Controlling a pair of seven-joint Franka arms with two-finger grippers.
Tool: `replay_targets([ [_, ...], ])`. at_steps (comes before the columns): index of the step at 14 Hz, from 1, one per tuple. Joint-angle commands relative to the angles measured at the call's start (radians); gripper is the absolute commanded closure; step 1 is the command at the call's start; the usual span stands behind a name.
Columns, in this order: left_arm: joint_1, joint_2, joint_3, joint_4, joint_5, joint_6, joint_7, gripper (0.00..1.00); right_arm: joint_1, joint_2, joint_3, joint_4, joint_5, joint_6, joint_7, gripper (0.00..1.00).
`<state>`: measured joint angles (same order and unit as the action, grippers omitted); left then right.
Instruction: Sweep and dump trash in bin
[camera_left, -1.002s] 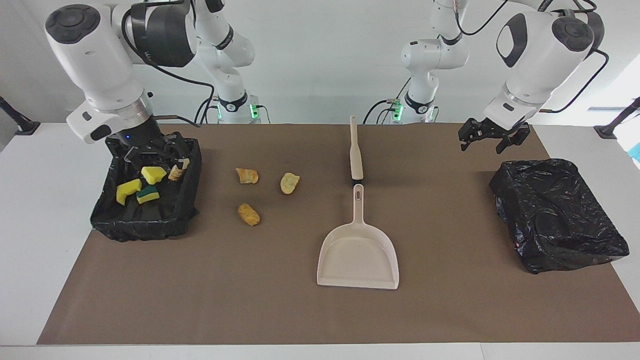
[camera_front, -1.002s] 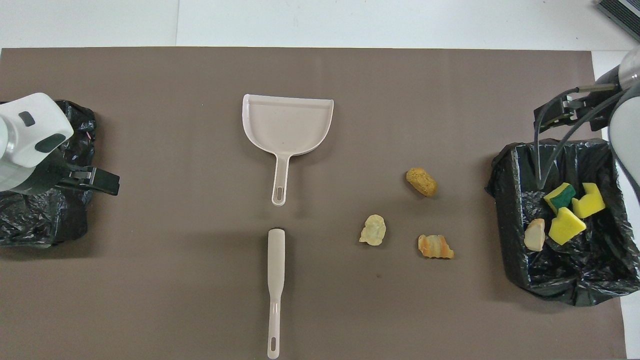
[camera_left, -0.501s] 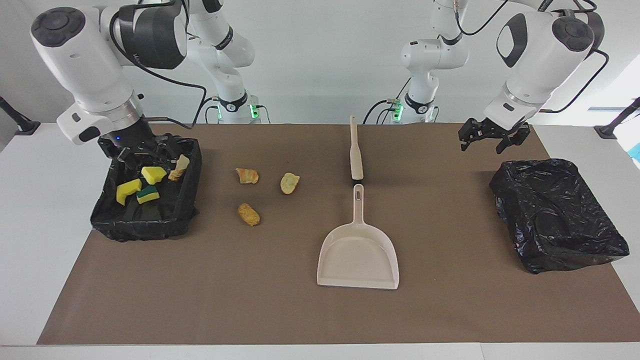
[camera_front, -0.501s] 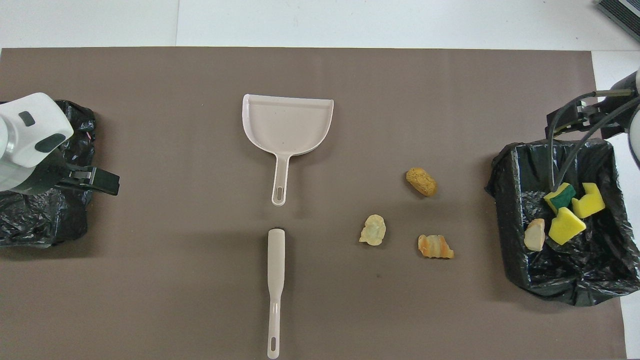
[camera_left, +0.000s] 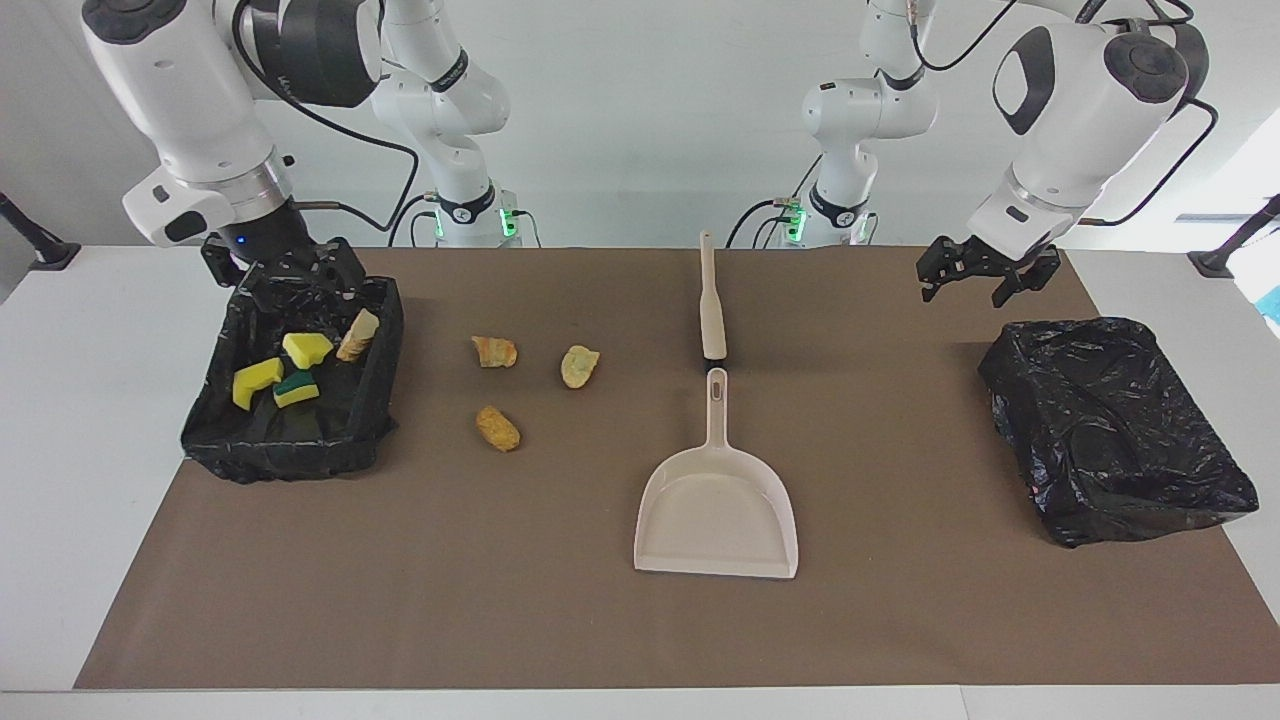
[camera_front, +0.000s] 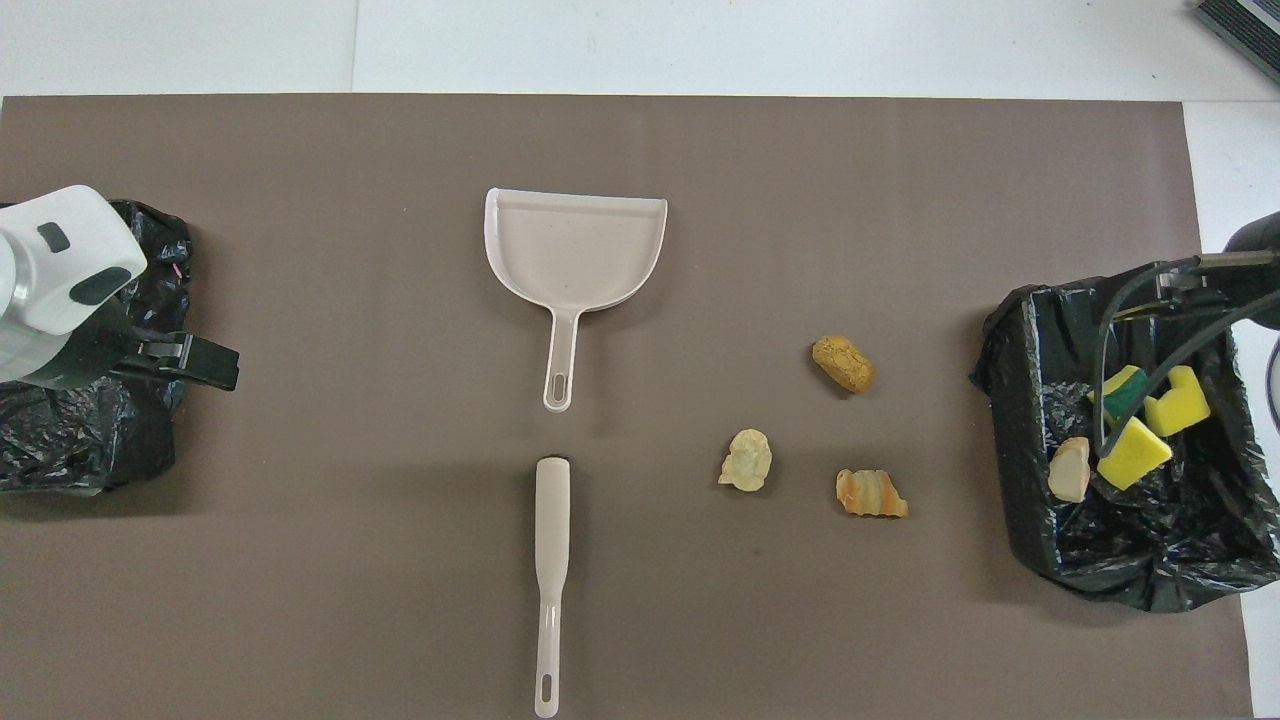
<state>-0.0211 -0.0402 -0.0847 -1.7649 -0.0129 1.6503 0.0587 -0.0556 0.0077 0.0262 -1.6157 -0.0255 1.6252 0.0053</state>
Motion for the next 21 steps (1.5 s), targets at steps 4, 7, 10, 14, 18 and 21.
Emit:
replay_targets([
  [4,0.01,0.009,-0.009,0.024,0.016,-0.021,0.003,0.0,0.005,-0.035,-0.014,-0.056,0.024,0.016,0.001,0.0],
  [7,0.01,0.009,-0.009,0.024,0.016,-0.021,0.003,0.0,0.007,-0.035,-0.012,-0.056,0.026,0.012,0.004,0.0],
  [10,0.01,0.009,-0.009,0.024,0.016,-0.021,0.003,0.0,0.007,-0.035,-0.012,-0.056,0.026,0.013,0.009,0.0],
  [14,0.01,0.009,-0.009,0.024,0.016,-0.021,0.003,0.0,0.004,-0.035,-0.012,-0.056,0.027,0.019,0.01,0.0],
  [18,0.01,0.009,-0.009,0.024,0.016,-0.023,0.003,0.0,0.013,-0.035,-0.009,-0.066,0.027,0.024,0.012,0.0],
  [21,0.01,0.009,-0.009,0.024,0.016,-0.023,0.003,0.0,0.072,-0.012,0.011,-0.072,0.068,0.03,0.028,0.0],
])
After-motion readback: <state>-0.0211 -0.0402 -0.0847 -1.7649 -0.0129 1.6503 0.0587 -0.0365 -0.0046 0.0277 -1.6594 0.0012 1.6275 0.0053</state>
